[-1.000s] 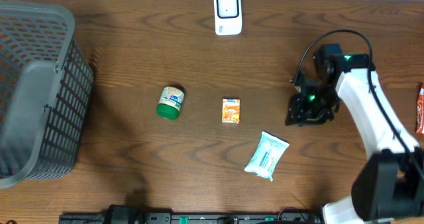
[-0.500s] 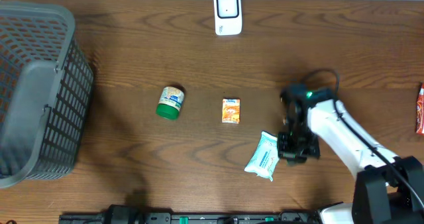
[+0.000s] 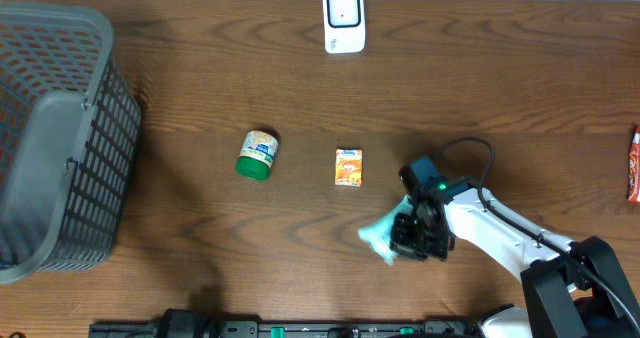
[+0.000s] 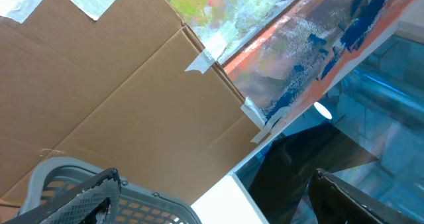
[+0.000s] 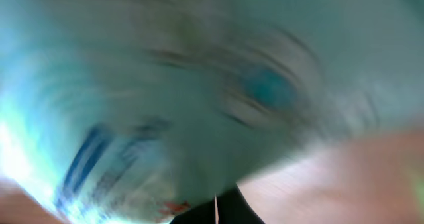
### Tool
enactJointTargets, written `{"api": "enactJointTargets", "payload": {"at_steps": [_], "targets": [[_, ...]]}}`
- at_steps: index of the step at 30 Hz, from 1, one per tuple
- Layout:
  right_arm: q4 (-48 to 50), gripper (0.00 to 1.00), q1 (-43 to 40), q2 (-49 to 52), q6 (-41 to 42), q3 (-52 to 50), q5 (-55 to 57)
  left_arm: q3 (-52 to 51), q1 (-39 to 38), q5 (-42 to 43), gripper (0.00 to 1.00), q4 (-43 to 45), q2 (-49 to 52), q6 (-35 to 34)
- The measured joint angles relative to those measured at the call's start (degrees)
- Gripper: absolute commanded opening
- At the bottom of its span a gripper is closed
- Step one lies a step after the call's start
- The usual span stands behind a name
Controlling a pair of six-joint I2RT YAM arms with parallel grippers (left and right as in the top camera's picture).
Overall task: Scan the item barcode
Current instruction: 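Lower the right gripper onto the tissue pack and grasp it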
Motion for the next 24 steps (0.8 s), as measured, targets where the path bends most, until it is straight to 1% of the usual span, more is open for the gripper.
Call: {"api": "enactJointTargets", "payload": {"at_steps": [3, 7, 10, 16, 20, 22, 23, 24], "targets": [[6.9, 0.01, -0.1, 0.1, 0.8, 0.2, -1.1, 0.0, 0.0, 0.0, 0.91, 0.0, 0.0, -0.1], [8.5, 0.01, -0.9, 0.7, 1.0, 1.0, -0.2, 0.0, 0.0, 0.0, 0.91, 0.0, 0.0, -0.1], [8.5, 0.01, -2.3, 0.8, 0.7, 1.9, 1.7, 0.0, 0.0, 0.0, 0.91, 0.0, 0.0, -0.1], [7.8, 0.01, -6.4, 1.3, -3.9, 7.3, 3.2, 0.0, 0.0, 0.0, 0.91, 0.0, 0.0, -0.1], [5.0, 0.01, -8.5, 1.3, -6.4, 12.4, 1.9, 0.0, 0.0, 0.0, 0.91, 0.0, 0.0, -0.1], [0.9, 0.01, -8.5, 1.3, -7.7, 14.5, 2.4, 0.0, 0.0, 0.0, 0.91, 0.0, 0.0, -0.1], [-1.3, 0.10, -8.5, 1.3, -8.2, 15.4, 3.2, 0.0, 0.0, 0.0, 0.91, 0.0, 0.0, -0.1], [-3.4, 0.36, -8.5, 1.3, -8.3, 16.1, 4.0, 0.0, 0.0, 0.0, 0.91, 0.0, 0.0, -0.1]]}}
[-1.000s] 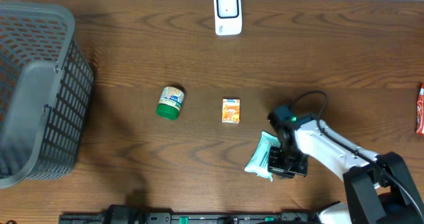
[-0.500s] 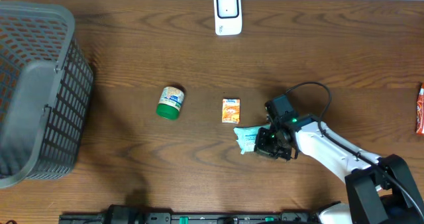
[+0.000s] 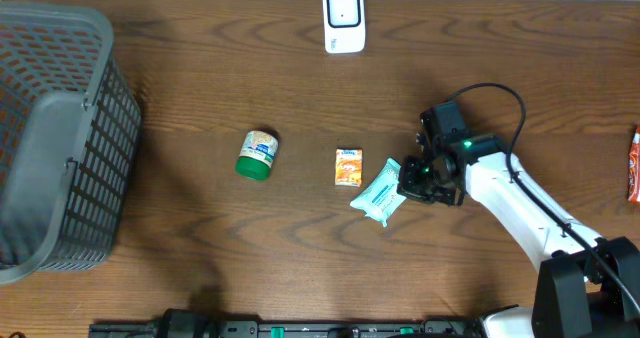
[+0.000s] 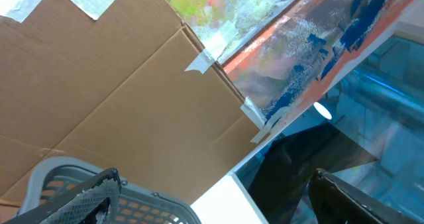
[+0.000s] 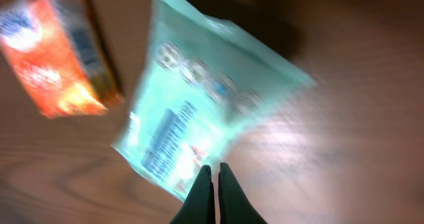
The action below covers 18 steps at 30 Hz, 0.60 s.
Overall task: Scan the item barcode
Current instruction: 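Lower the right gripper onto the tissue pack and grasp it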
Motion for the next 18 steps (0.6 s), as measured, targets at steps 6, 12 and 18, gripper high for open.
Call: {"api": "enactJointTargets", "payload": {"at_steps": [6, 12, 18], "targets": [[-4.1, 0.99, -0.9, 0.0, -2.1, 2.0, 1.8, 0.0, 0.0, 0.0, 0.91, 0.0, 0.0, 0.0], [1.2, 0.98, -4.5, 0.0, -4.4, 0.8, 0.4, 0.0, 0.0, 0.0, 0.91, 0.0, 0.0, 0.0], [9.8, 0.98, -7.4, 0.0, -6.3, -5.1, -5.5, 0.0, 0.0, 0.0, 0.91, 0.0, 0.0, 0.0]]}}
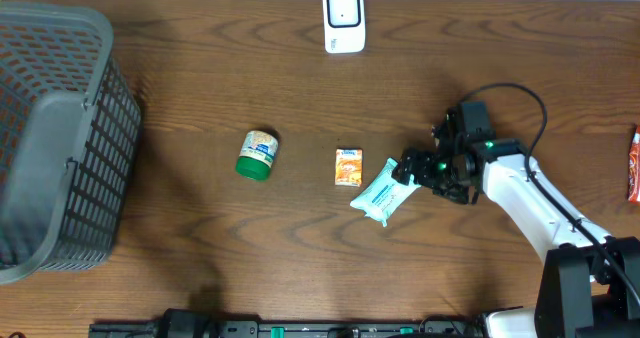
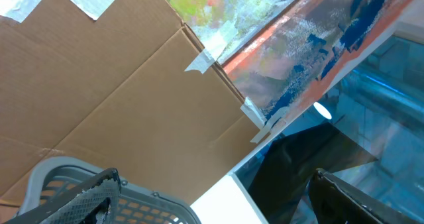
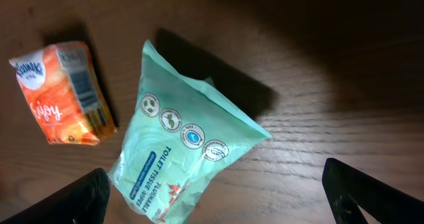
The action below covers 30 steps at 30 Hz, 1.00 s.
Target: Scan the item barcode
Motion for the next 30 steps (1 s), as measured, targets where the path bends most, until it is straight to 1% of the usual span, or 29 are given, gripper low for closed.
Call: {"api": "enactJointTargets", "payload": {"at_steps": [6, 12, 21, 28, 29, 30], "targets": [[2.3, 0.99, -2.3, 0.0, -3.2, -5.2, -2.6, 0.0, 0.0, 0.0, 0.91, 0.0, 0.0, 0.0], [6.8, 0.99, -3.5, -0.2, -6.5, -7.3, -6.1, 0.0, 0.0, 0.0, 0.91, 0.0, 0.0, 0.0], [9.1, 0.99, -5.5, 4.6, -11.2, -5.8, -14.3, 0.0, 0.0, 0.0, 0.91, 0.0, 0.0, 0.0], [11.1, 0.99, -5.7, 8.4, -12.1, -4.4, -20.3, 0.0, 0.0, 0.0, 0.91, 0.0, 0.0, 0.0], [11.5, 0.98, -5.7, 8.9, -12.1, -4.2, -21.3, 0.0, 0.0, 0.0, 0.91, 0.0, 0.0, 0.0], [12.0, 0.90, -5.7, 9.6, -12.1, -4.0, -22.5, 0.0, 0.0, 0.0, 0.91, 0.0, 0.0, 0.0]]}}
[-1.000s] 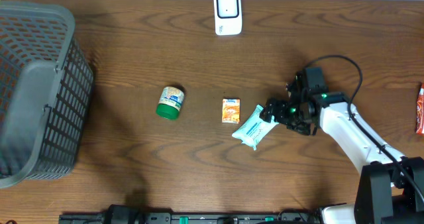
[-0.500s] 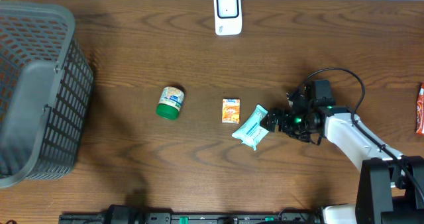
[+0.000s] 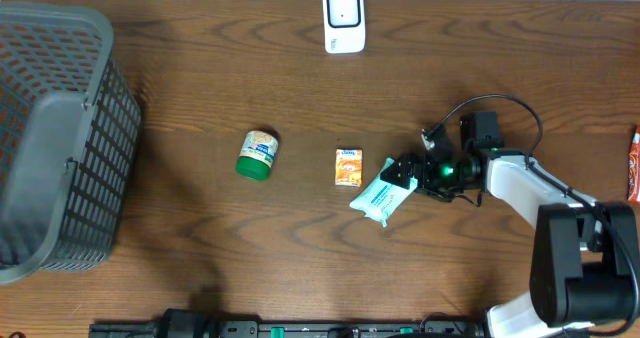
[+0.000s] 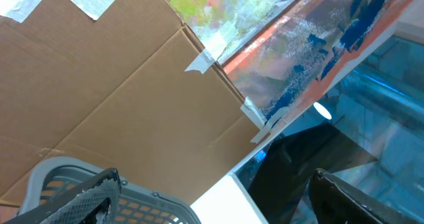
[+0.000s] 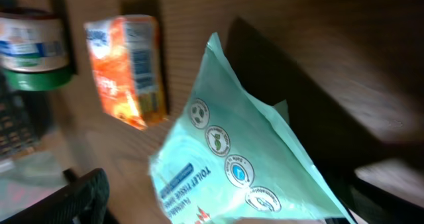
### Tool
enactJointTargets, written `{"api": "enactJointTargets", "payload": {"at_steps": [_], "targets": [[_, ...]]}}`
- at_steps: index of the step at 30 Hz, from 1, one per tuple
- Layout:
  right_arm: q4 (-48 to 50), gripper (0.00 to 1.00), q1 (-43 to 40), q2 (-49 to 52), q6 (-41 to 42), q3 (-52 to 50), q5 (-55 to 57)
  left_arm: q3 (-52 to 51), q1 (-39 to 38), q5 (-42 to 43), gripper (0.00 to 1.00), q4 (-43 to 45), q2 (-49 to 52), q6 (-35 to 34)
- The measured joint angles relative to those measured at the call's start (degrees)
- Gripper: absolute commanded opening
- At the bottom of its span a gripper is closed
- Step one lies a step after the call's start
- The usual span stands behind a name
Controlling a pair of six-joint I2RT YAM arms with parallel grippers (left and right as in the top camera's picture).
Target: Scan the item barcode
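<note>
A teal wipes pack [image 3: 379, 197] lies flat on the table just right of an orange tissue pack [image 3: 348, 167]. In the right wrist view the teal pack [image 5: 245, 164] fills the middle, label up, with no barcode showing. My right gripper [image 3: 402, 175] is low at the pack's right end, open, and in its own view the right gripper [image 5: 225, 207] has the pack's near end between its spread fingers [image 5: 86, 194]. The white scanner [image 3: 343, 19] stands at the far edge. My left gripper [image 4: 212, 211] is open, empty and aimed upward.
A green-lidded jar [image 3: 258, 154] lies left of the orange pack. A grey mesh basket [image 3: 55, 138] fills the left side. A red item [image 3: 633, 164] sits at the right edge. Cardboard [image 4: 119, 98] fills the left wrist view.
My right gripper has tilted lower and come closer to the teal pack's right end, still open. The pack and the other items lie where they were. The left arm is unchanged.
My right gripper was first on the teal pack near the table's front. Then the pack lay further back beside the orange pack, with the fingers shut at its edge. Then the gripper was open just right of it, and now sits low at its end.
</note>
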Motion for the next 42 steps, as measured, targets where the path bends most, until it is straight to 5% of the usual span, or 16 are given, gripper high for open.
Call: {"api": "enactJointTargets", "payload": {"at_steps": [11, 25, 33, 42], "targets": [[1.2, 0.03, -0.3, 5.9, -0.9, -1.3, -4.5, 0.0, 0.0, 0.0, 0.91, 0.0, 0.0, 0.0], [1.6, 0.02, 0.2, 2.1, -3.1, -3.1, -4.3, 0.0, 0.0, 0.0, 0.91, 0.0, 0.0, 0.0], [-5.1, 0.02, 0.4, -25.2, -5.7, -3.6, 7.1, 0.0, 0.0, 0.0, 0.91, 0.0, 0.0, 0.0], [-12.5, 0.01, 4.1, -48.2, -6.6, -3.5, 37.7, 0.0, 0.0, 0.0, 0.91, 0.0, 0.0, 0.0]]}}
